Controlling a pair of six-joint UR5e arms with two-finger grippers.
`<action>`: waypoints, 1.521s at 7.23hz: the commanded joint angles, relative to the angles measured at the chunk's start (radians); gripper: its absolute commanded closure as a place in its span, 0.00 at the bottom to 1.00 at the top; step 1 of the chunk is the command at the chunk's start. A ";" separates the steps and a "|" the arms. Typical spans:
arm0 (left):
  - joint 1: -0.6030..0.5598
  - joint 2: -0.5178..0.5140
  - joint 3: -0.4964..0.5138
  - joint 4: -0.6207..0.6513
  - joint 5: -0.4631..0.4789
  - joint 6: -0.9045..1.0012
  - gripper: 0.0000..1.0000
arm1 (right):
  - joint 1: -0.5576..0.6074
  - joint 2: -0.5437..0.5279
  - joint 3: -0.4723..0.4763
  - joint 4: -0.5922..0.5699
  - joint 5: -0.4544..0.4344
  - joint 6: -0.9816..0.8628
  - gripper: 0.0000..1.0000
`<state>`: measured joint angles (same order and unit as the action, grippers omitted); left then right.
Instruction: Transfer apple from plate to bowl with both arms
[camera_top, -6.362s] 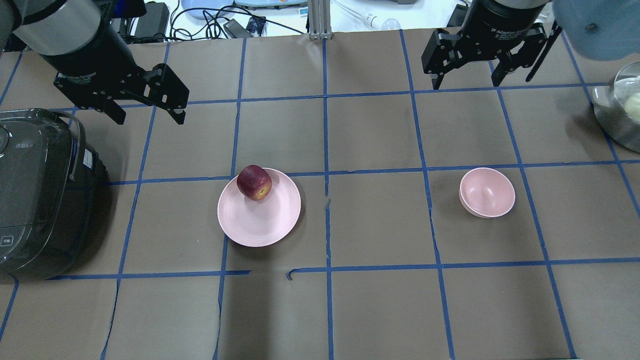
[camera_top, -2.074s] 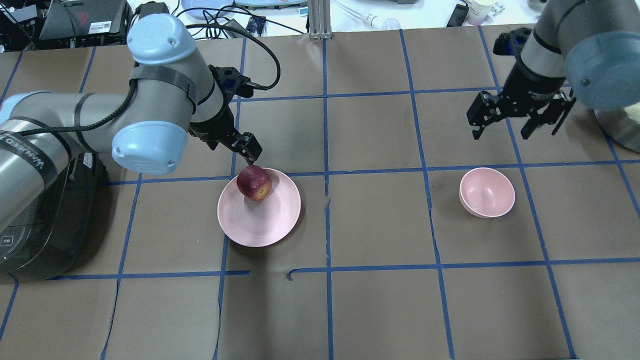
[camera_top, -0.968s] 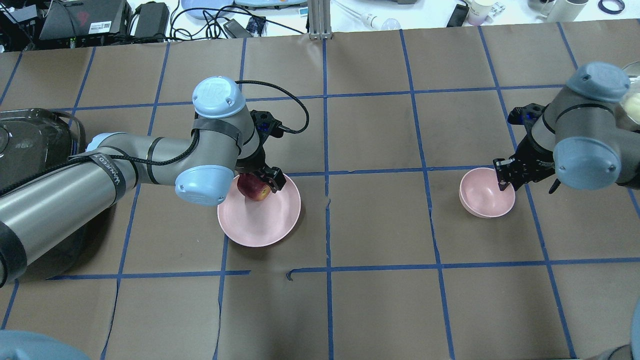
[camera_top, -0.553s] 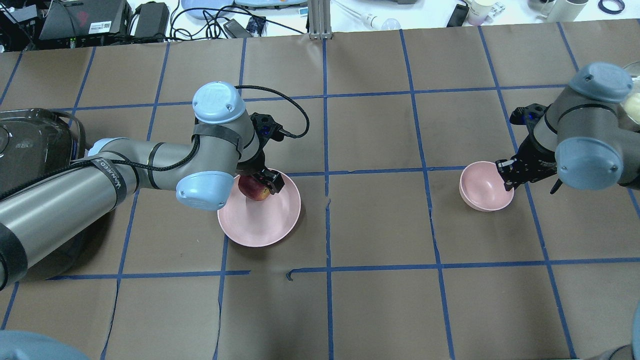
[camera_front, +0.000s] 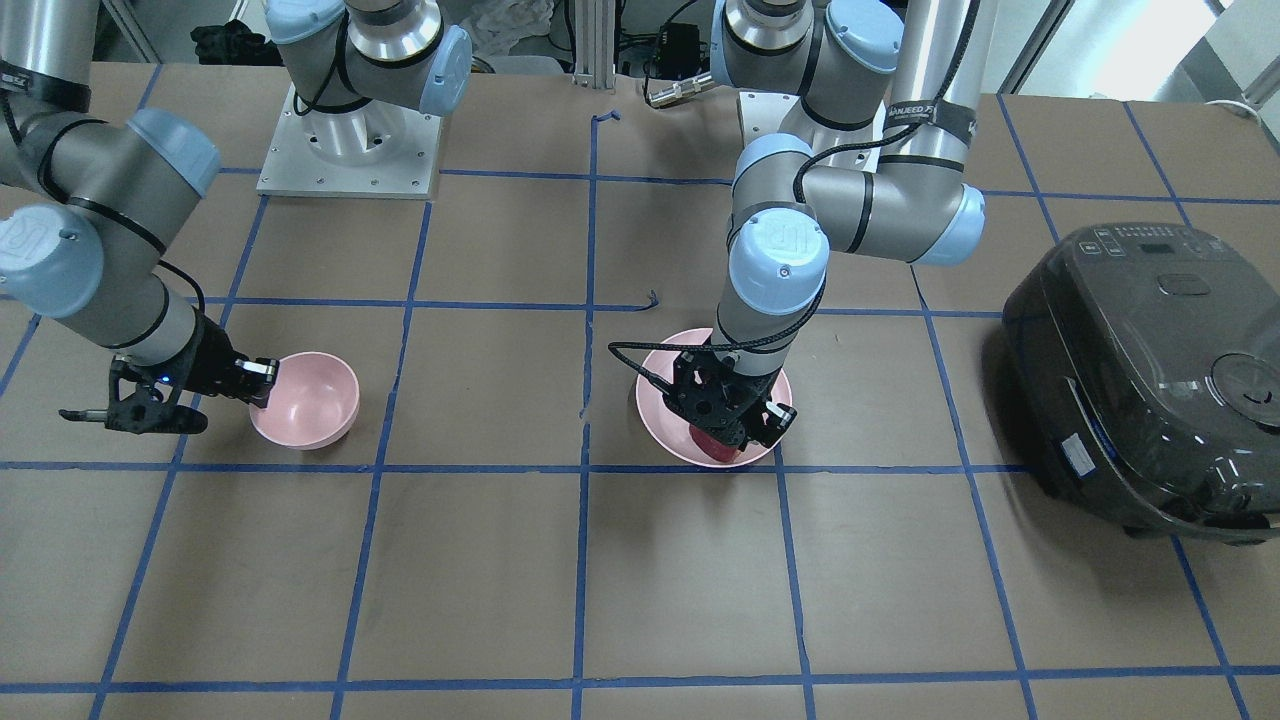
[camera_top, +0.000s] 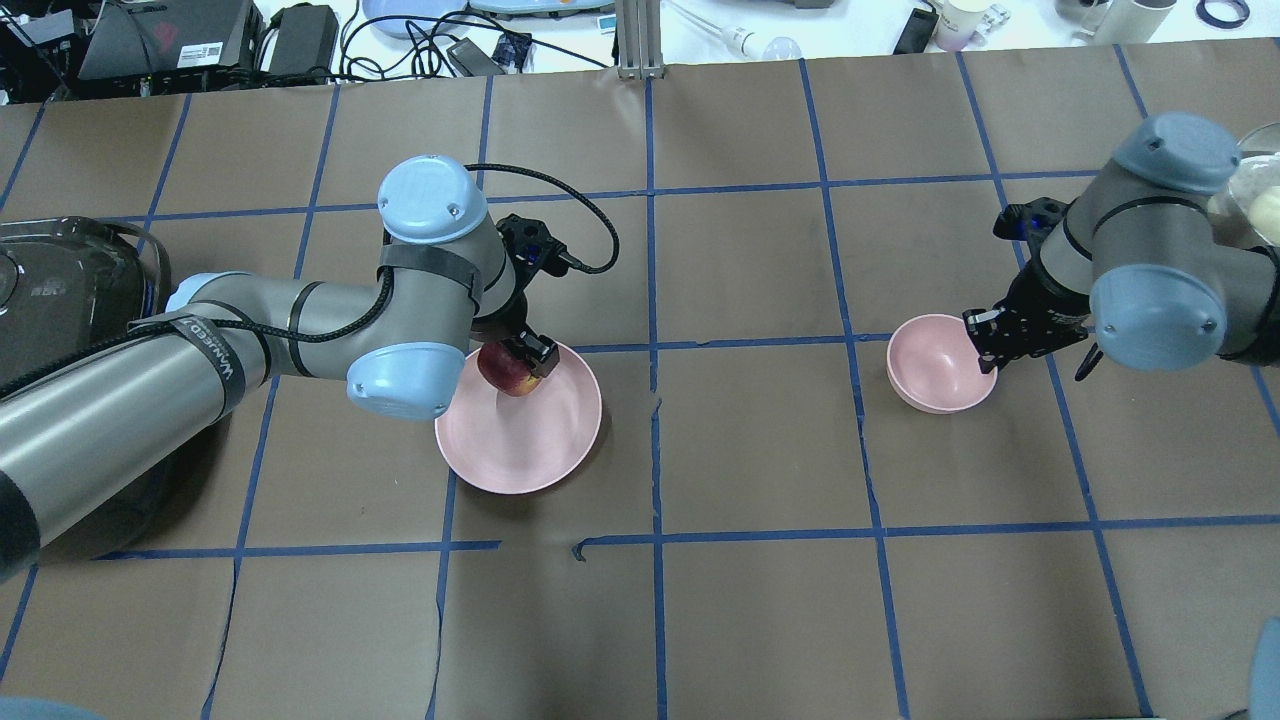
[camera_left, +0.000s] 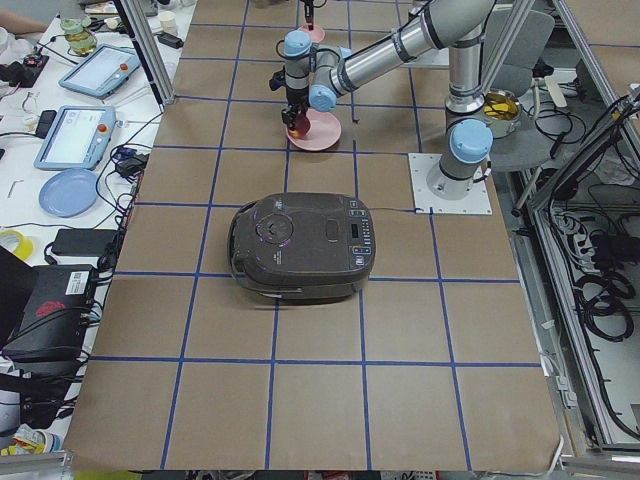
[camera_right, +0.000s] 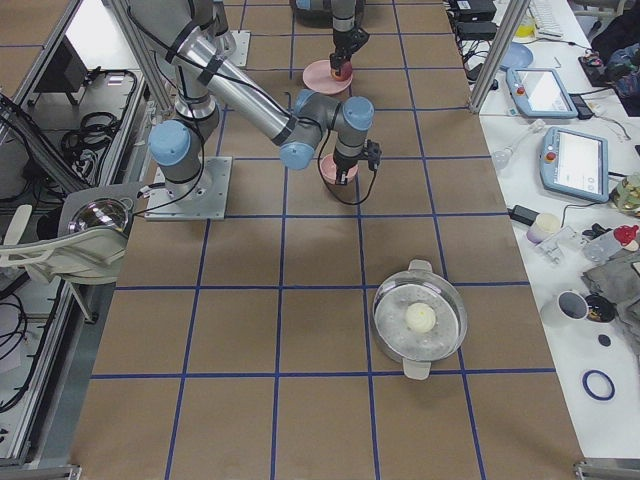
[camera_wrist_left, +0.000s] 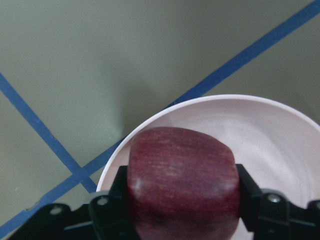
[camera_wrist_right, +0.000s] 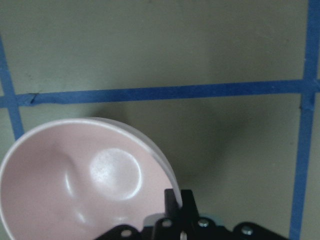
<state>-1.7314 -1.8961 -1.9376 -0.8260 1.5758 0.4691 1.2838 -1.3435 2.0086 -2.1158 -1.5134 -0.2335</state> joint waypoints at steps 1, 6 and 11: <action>-0.004 0.032 0.014 0.014 0.000 -0.012 1.00 | 0.211 0.000 -0.021 -0.002 0.034 0.204 1.00; -0.072 0.051 0.077 -0.056 -0.017 -0.324 1.00 | 0.402 0.006 -0.011 -0.021 0.053 0.402 0.10; -0.212 0.043 0.152 -0.085 -0.069 -0.689 1.00 | 0.325 -0.112 -0.244 0.187 -0.100 0.356 0.00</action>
<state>-1.8976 -1.8509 -1.7935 -0.9114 1.5118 -0.1396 1.6270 -1.4015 1.8512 -2.0365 -1.5594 0.1417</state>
